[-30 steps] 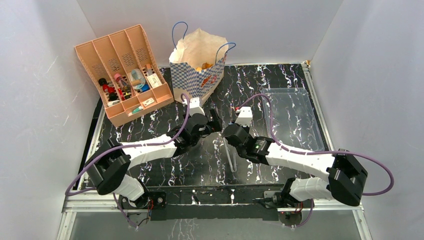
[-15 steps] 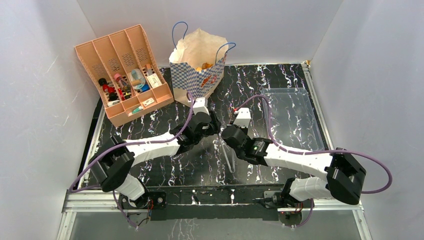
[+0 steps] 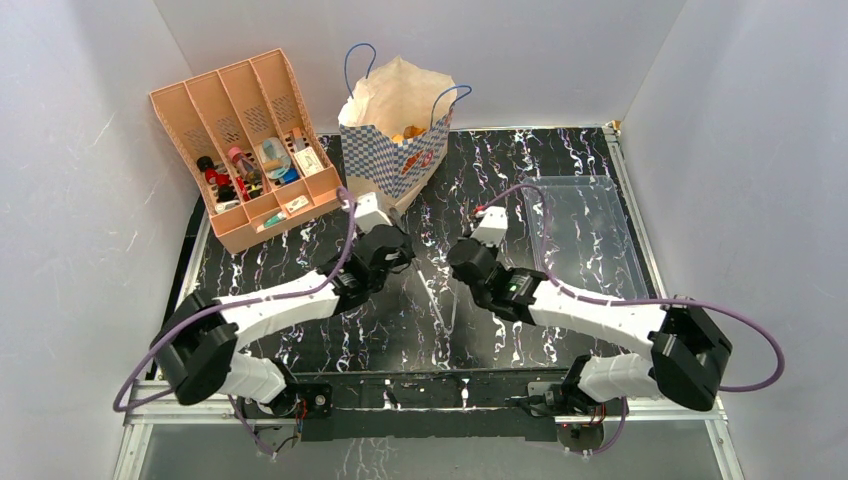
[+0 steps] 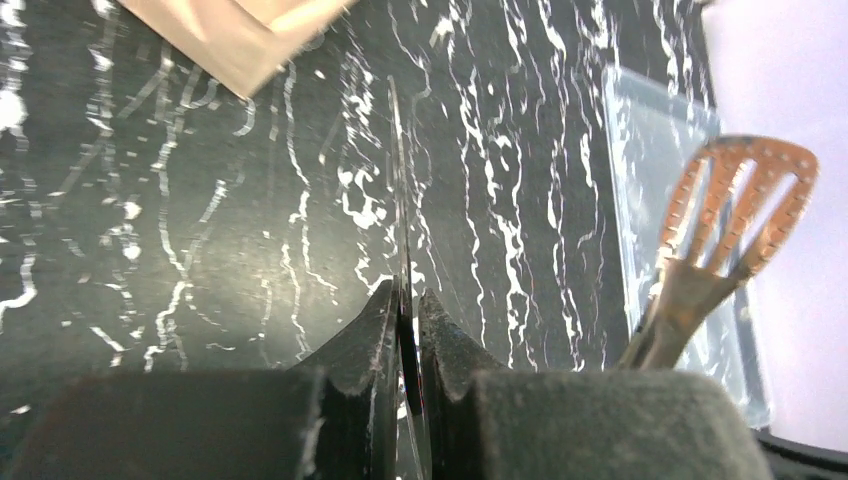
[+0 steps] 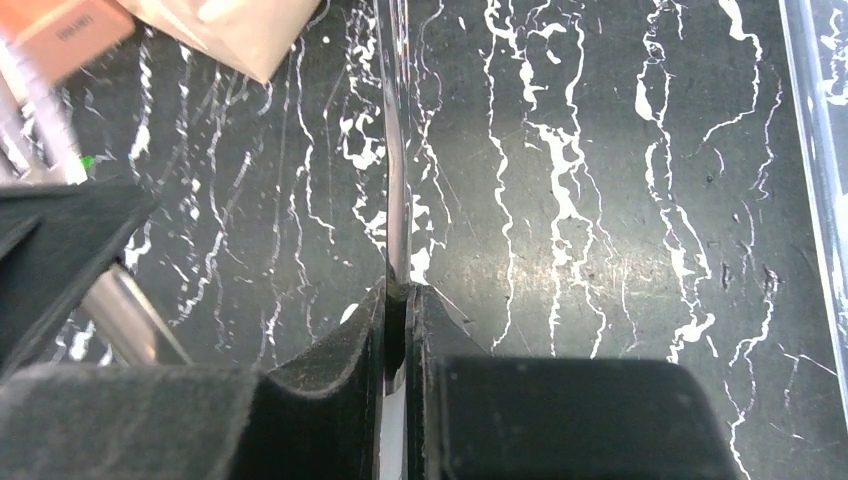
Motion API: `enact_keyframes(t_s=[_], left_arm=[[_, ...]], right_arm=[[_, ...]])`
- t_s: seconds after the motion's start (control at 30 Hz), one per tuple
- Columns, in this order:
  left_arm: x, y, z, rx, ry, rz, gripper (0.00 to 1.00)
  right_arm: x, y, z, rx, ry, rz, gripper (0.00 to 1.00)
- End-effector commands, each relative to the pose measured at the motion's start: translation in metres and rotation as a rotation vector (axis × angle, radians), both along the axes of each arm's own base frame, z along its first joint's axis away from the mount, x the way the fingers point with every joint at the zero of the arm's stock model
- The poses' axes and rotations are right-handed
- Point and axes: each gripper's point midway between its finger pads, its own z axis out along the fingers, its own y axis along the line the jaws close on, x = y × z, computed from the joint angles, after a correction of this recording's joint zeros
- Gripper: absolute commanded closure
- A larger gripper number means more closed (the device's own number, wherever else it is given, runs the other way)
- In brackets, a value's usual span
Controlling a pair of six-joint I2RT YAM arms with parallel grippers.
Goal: Take the fake bread out of the paper bag
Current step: Place the clamp at the center of the board.
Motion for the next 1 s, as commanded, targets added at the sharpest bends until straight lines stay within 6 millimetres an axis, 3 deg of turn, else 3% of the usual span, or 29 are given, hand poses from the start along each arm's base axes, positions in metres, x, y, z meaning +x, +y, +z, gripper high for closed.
enact_keyframes(t_s=[0.0,0.2,0.27,0.3,0.33,0.43,0.53,0.6,0.63,0.67,0.73,0.87,0.97], left_arm=[[-0.021,0.06,-0.015,0.129,0.039,0.074,1.0],[-0.029,0.089,-0.015,0.149,0.03,0.12,1.0],[-0.013,0.049,-0.006,0.08,0.01,0.025,0.96],[-0.004,0.027,-0.006,0.06,0.013,-0.028,0.83],[0.01,-0.002,-0.011,0.032,0.011,-0.086,0.54],[0.026,-0.023,-0.015,-0.004,0.026,-0.079,0.02],[0.022,-0.005,0.007,-0.018,-0.034,-0.03,0.02],[0.012,0.016,0.013,-0.009,-0.07,0.01,0.02],[0.009,0.02,0.022,-0.023,-0.09,0.015,0.02],[-0.005,0.026,0.038,-0.081,-0.166,-0.038,0.02],[-0.014,0.027,0.046,-0.13,-0.225,-0.08,0.02],[-0.026,0.029,0.06,-0.252,-0.291,-0.107,0.02],[-0.036,0.032,0.066,-0.336,-0.304,-0.12,0.02]], right_arm=[[0.03,-0.073,0.024,-0.019,-0.089,-0.235,1.0],[0.033,-0.099,0.02,-0.021,-0.068,-0.269,1.0],[0.04,-0.079,0.011,-0.022,-0.029,-0.191,1.0],[0.044,-0.071,0.006,-0.034,-0.001,-0.172,1.0],[0.046,-0.066,-0.004,-0.047,0.016,-0.158,1.0],[0.053,-0.061,-0.03,-0.098,0.054,-0.142,1.0],[0.07,-0.056,-0.062,-0.151,0.097,-0.126,1.0],[0.084,-0.053,-0.069,-0.176,0.106,-0.127,1.0],[0.087,-0.054,-0.07,-0.179,0.106,-0.13,1.0],[0.097,-0.055,-0.083,-0.194,0.137,-0.131,1.0],[0.1,-0.057,-0.091,-0.195,0.155,-0.133,0.97],[0.101,-0.059,-0.096,-0.187,0.165,-0.134,0.67],[0.103,-0.056,-0.085,-0.164,0.145,-0.122,0.43]])
